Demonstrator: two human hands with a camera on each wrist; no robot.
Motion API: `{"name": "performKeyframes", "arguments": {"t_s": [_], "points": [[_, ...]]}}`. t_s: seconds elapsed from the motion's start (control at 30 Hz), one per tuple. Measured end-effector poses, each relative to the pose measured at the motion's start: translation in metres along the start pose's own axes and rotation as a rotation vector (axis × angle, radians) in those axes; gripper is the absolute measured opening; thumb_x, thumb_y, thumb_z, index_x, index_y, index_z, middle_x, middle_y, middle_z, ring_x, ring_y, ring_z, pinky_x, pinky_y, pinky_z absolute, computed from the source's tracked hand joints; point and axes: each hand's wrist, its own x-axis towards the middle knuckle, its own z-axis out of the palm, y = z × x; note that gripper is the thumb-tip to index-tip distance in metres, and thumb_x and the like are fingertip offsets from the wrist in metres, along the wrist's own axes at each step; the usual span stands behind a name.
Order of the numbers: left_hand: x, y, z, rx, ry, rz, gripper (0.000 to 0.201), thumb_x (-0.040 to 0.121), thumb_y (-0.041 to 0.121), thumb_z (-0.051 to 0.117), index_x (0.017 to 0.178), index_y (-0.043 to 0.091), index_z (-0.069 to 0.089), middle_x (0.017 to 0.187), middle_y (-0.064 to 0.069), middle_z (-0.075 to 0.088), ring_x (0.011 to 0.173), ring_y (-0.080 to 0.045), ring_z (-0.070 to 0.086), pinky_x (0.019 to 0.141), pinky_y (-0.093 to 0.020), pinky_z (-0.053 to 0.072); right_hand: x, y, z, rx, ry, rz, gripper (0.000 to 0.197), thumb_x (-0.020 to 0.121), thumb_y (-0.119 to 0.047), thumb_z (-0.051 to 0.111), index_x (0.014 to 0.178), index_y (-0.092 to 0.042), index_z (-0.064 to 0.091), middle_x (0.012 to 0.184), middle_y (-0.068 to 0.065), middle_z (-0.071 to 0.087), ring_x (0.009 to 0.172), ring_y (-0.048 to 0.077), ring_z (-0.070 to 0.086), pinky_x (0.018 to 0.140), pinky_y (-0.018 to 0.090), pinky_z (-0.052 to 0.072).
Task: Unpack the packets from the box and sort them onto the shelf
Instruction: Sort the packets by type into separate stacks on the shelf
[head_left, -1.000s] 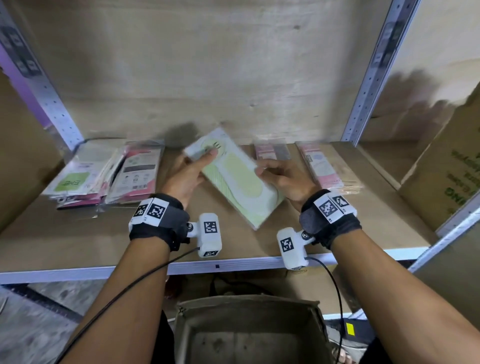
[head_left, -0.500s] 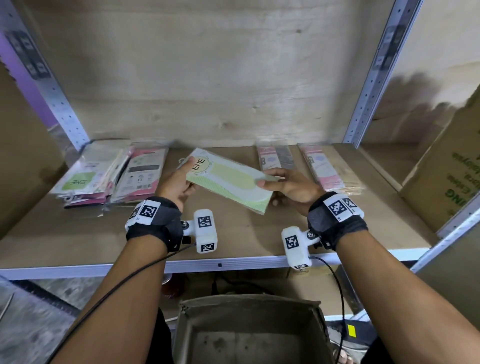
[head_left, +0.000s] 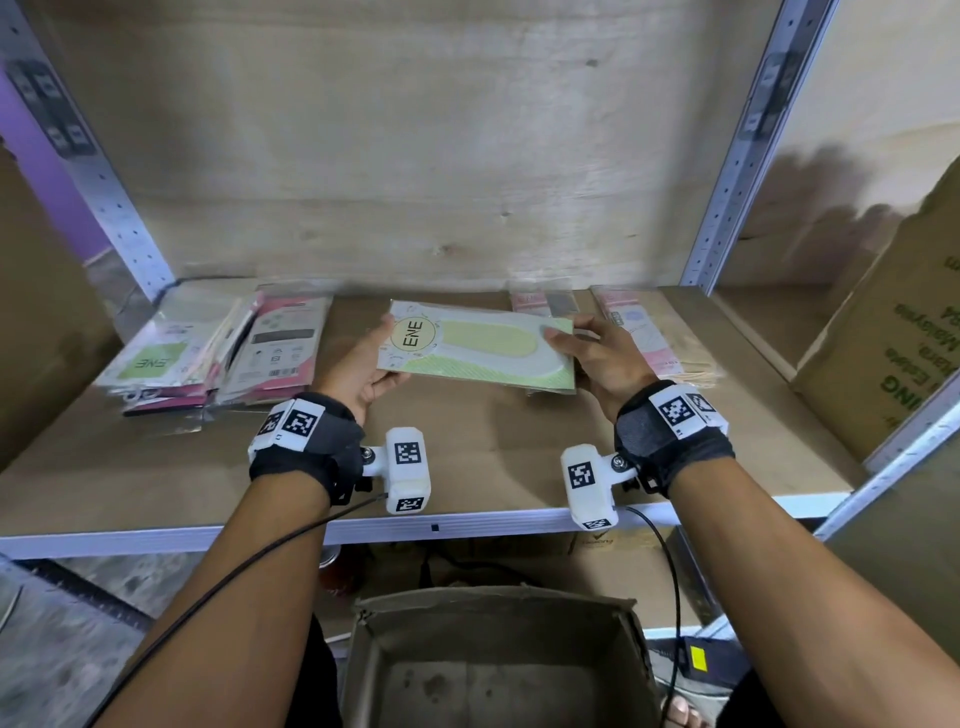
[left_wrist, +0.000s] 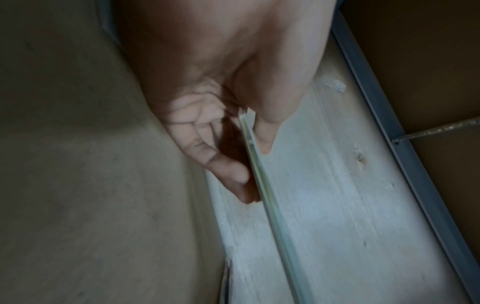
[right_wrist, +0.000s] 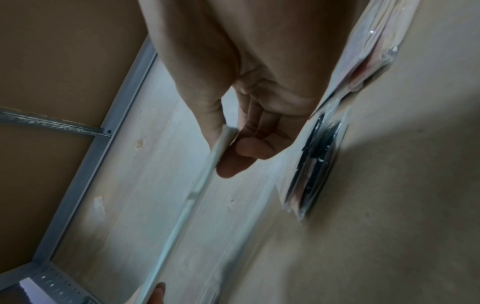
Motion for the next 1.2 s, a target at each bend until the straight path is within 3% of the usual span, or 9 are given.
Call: {"name": "performKeyframes", "arguments": {"t_s": [0.17, 0.3, 0.53, 0.77, 0.9, 0.97, 1.1, 1.2], "points": [[0.003, -0.004, 0.004, 0.095, 0.087, 0.077, 0.035, 0.096, 0.036, 0.063, 0.114, 0.007, 0.066, 0.107, -0.011, 0.073, 0.087, -0.019, 0.070, 0.055, -0.021, 0.057, -0.001, 0.001, 0.001, -0.020, 0.010, -0.012, 0.026, 0.086, -0.012, 0.073, 0.104, -0.012, 0.054, 0.122, 0.023, 0.066, 0.107, 0.037, 0.066, 0.096, 0.052, 0.052], [0.007, -0.005, 0.004, 0.099, 0.071, 0.082, 0.028, 0.096, 0.037, 0.062, 0.105, 0.011, 0.067, 0.105, -0.009, 0.074, 0.086, -0.016, 0.070, 0.052, -0.018, 0.055, -0.003, -0.002, 0.003, -0.010, 0.021, -0.023, 0.021, 0.087, -0.009, 0.072, 0.093, -0.016, 0.053, 0.123, 0.023, 0.065, 0.108, 0.036, 0.065, 0.095, 0.052, 0.052], [0.006, -0.003, 0.005, -0.039, 0.070, 0.051, 0.016, 0.097, 0.037, 0.060, 0.097, 0.022, 0.068, 0.096, -0.003, 0.077, 0.087, -0.020, 0.071, 0.053, -0.024, 0.054, -0.006, -0.007, 0.005, 0.010, 0.000, -0.042, 0.018, 0.089, -0.011, 0.070, 0.094, -0.015, 0.053, 0.122, 0.025, 0.065, 0.095, 0.030, 0.067, 0.087, 0.048, 0.054], [0.004, -0.005, 0.005, -0.023, 0.126, 0.052, 0.023, 0.100, 0.038, 0.054, 0.089, 0.021, 0.066, 0.087, -0.001, 0.075, 0.075, -0.015, 0.068, 0.049, -0.021, 0.052, -0.009, -0.006, 0.006, -0.020, -0.018, 0.000, 0.016, 0.090, -0.010, 0.068, 0.089, -0.014, 0.053, 0.120, 0.026, 0.065, 0.109, 0.043, 0.064, 0.094, 0.059, 0.050], [0.008, -0.006, 0.003, 0.219, 0.156, 0.174, 0.034, 0.103, 0.041, 0.047, 0.081, 0.022, 0.065, 0.081, 0.001, 0.073, 0.056, -0.011, 0.063, 0.041, -0.019, 0.042, -0.010, -0.005, 0.007, -0.022, -0.031, 0.005, 0.017, 0.089, -0.008, 0.068, 0.104, -0.006, 0.059, 0.111, 0.017, 0.064, 0.101, 0.031, 0.062, 0.098, 0.048, 0.048], [0.010, -0.006, 0.002, 0.330, 0.166, 0.222, 0.038, 0.103, 0.043, 0.045, 0.080, 0.021, 0.066, 0.086, -0.002, 0.073, 0.057, -0.014, 0.062, 0.042, -0.021, 0.040, -0.011, -0.005, 0.008, -0.047, -0.061, 0.006, 0.017, 0.090, -0.005, 0.066, 0.106, -0.004, 0.061, 0.111, 0.018, 0.063, 0.100, 0.028, 0.060, 0.095, 0.043, 0.049], [0.011, -0.009, 0.001, 0.329, 0.170, 0.203, 0.037, 0.103, 0.044, 0.045, 0.081, 0.021, 0.066, 0.080, 0.001, 0.071, 0.038, 0.000, 0.056, 0.035, -0.016, 0.035, -0.013, -0.003, 0.007, -0.116, -0.118, -0.006, 0.024, 0.091, 0.000, 0.063, 0.114, 0.006, 0.061, 0.114, 0.025, 0.062, 0.100, 0.029, 0.059, 0.096, 0.040, 0.048], [0.012, -0.009, 0.000, 0.233, 0.120, 0.164, 0.035, 0.102, 0.043, 0.047, 0.084, 0.022, 0.067, 0.082, 0.000, 0.074, 0.050, -0.004, 0.061, 0.044, -0.019, 0.038, -0.012, -0.004, 0.004, -0.135, -0.129, -0.015, 0.031, 0.092, -0.002, 0.063, 0.120, 0.010, 0.060, 0.115, 0.027, 0.063, 0.099, 0.030, 0.060, 0.099, 0.045, 0.047]]}}
